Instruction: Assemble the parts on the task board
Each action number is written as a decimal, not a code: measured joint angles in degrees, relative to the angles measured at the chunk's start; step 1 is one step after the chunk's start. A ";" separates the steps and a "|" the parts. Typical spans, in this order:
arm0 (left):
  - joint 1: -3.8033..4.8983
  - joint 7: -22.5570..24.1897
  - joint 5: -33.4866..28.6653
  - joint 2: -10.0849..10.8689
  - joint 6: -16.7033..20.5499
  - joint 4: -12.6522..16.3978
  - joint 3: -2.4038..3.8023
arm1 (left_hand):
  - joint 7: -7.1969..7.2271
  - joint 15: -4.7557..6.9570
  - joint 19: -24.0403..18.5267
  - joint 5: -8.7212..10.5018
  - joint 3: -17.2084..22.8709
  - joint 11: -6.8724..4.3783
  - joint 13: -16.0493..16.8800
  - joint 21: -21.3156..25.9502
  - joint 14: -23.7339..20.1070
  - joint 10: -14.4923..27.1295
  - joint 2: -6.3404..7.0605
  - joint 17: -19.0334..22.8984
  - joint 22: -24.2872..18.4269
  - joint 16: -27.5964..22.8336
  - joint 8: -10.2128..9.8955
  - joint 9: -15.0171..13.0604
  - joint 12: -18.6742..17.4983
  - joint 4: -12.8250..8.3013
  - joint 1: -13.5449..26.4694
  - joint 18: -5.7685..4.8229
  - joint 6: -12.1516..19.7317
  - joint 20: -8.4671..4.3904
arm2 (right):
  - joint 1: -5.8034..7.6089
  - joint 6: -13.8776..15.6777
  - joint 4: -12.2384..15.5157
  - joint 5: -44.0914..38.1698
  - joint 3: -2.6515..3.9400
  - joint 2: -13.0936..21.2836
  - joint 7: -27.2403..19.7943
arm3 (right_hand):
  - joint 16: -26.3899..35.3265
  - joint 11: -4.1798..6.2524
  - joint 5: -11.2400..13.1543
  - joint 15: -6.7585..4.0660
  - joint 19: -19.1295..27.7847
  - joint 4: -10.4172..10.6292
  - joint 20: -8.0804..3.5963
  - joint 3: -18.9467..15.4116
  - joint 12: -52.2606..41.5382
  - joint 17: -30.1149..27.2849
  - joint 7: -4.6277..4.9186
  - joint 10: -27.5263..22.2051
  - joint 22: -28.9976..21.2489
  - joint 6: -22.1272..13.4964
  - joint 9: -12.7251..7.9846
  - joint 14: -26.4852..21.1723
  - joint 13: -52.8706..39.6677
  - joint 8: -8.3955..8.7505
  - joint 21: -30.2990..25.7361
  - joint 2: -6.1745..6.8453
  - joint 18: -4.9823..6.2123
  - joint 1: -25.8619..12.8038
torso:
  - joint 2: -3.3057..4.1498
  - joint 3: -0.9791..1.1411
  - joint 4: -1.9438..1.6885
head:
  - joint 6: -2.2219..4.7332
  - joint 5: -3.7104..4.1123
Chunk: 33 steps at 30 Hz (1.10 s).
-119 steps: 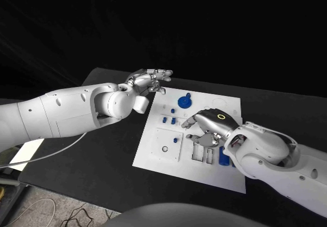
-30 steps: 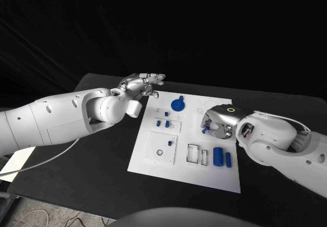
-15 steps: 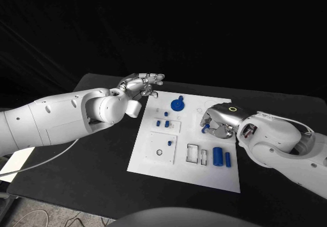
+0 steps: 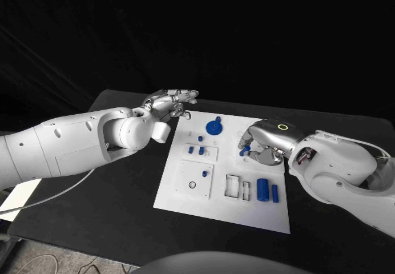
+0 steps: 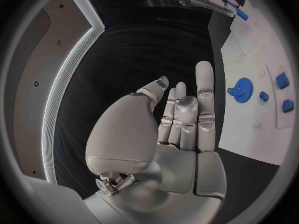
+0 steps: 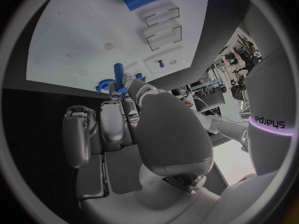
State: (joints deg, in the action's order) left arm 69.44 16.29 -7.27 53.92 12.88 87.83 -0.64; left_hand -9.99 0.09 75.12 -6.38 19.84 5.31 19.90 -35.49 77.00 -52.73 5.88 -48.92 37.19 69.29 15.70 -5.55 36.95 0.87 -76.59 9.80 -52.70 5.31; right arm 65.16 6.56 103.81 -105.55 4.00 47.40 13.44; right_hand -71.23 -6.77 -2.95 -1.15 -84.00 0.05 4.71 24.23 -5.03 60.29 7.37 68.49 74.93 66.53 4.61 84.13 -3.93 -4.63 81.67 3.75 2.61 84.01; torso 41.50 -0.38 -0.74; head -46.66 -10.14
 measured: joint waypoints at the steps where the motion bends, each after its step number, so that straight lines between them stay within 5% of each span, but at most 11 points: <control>1: 0.00 0.00 0.00 -0.02 0.00 0.01 0.00 | 0.00 0.00 0.00 0.00 0.00 0.00 0.00 0.00 0.00 0.00 0.00 0.00 0.00 0.00 0.00 0.00 0.00 0.00 0.00 0.00 0.00 0.00 | 0.13 0.00 0.51 0.01 0.04 -0.02 0.03 | 0.00 0.00 0.00 0.00 0.00 0.00 0.00 0.00 0.00 0.00 0.00 0.00 0.00 0.00 0.00 0.00 0.00 0.00 0.00 0.00 0.00 0.00 | 0.00 0.00 -0.01 | 0.01 -0.03; 13: -0.01 -0.02 0.00 -0.49 0.00 0.10 0.00 | -0.21 -0.20 0.21 0.00 0.00 0.00 -0.06 0.00 -0.20 0.00 0.00 0.00 0.00 0.00 0.23 -0.06 0.00 0.00 0.00 -0.01 0.21 0.21 | 0.44 -0.03 2.15 0.16 -0.01 -6.20 0.05 | 0.00 0.01 0.13 0.00 0.00 -0.15 0.00 0.13 0.24 -0.01 0.00 -0.01 -0.01 0.00 0.04 0.00 0.00 0.00 0.22 0.02 0.00 -0.01 | 0.09 0.01 -0.09 | -0.10 -1.25; 22: -0.01 -0.03 0.01 -0.66 -0.01 0.32 0.00 | -0.21 -0.20 0.21 0.00 0.00 0.00 -0.06 0.00 -0.20 0.00 0.00 0.00 0.01 0.00 0.23 -0.05 0.00 0.00 0.00 0.00 0.21 0.21 | -1.61 -0.16 -1.32 0.15 -1.45 -11.42 -0.50 | 0.00 0.01 -0.15 0.01 0.00 -0.22 0.00 0.56 0.61 -0.02 0.00 -0.01 -0.02 0.00 0.04 0.00 -0.01 0.00 0.22 0.03 0.00 -0.02 | 0.16 0.00 -0.13 | -1.15 -3.49; 33: 0.00 -0.05 0.01 -0.72 0.00 0.40 0.01 | -0.01 -0.20 0.21 0.00 0.15 0.00 -0.06 0.00 -0.20 0.00 0.00 0.06 0.01 0.00 0.22 -0.05 0.32 -0.15 0.00 -0.01 0.41 0.21 | -4.71 -0.36 -4.41 0.11 -2.21 -15.52 -1.51 | 0.01 0.01 -0.38 0.01 0.00 -0.24 0.01 0.57 0.55 -0.03 0.00 -0.01 -0.02 0.00 0.03 0.00 -0.01 0.00 0.22 -0.13 0.00 -0.20 | 0.18 0.07 -0.08 | -2.18 -5.23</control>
State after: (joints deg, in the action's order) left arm 69.44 16.24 -7.27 53.20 12.88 88.24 -0.63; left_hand -10.00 -0.11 75.33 -6.38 19.99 5.31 19.84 -35.49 76.80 -52.73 5.88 -48.86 37.20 69.29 15.92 -5.60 37.27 0.72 -76.59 9.79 -52.29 5.51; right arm 60.45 6.20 99.40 -105.44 1.79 31.88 11.93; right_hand -71.23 -6.75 -3.33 -1.14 -84.00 -0.18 4.72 24.80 -4.49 60.26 7.37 68.48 74.91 66.53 4.64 84.13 -3.94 -4.62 81.88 3.62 2.61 83.81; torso 41.68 -0.31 -0.82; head -48.84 -15.37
